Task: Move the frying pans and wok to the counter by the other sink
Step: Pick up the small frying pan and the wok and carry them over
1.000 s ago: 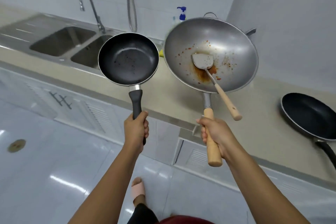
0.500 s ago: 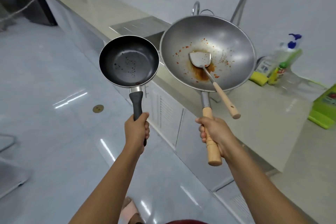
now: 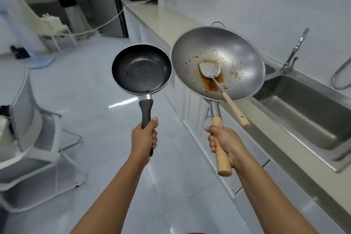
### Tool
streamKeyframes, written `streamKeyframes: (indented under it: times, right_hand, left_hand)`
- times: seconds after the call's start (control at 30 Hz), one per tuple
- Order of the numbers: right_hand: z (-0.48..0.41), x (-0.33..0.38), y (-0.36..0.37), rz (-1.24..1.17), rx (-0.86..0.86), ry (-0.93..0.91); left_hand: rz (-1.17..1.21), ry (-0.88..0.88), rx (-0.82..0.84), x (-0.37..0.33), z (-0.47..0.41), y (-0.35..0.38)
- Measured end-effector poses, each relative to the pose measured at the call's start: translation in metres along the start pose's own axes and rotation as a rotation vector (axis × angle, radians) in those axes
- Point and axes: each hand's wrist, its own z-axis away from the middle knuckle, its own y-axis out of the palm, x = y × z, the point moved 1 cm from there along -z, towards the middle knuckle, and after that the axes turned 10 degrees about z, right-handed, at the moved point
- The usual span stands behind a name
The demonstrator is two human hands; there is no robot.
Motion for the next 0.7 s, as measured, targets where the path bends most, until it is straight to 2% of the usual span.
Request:
streamKeyframes:
  times: [0.33,0.7]
  right_hand:
    - [-0.112,0.064,0.1,0.069,0.083,0.033]
    - [-0.287,0.177,0.158,0.105,0.121,0.056]
  left_hand:
    - [0.042,0.022,-0.145,-0.039,-0.13,-0.035]
    - [0.057,0.027,-0.208,-0.086,-0.322,0.009]
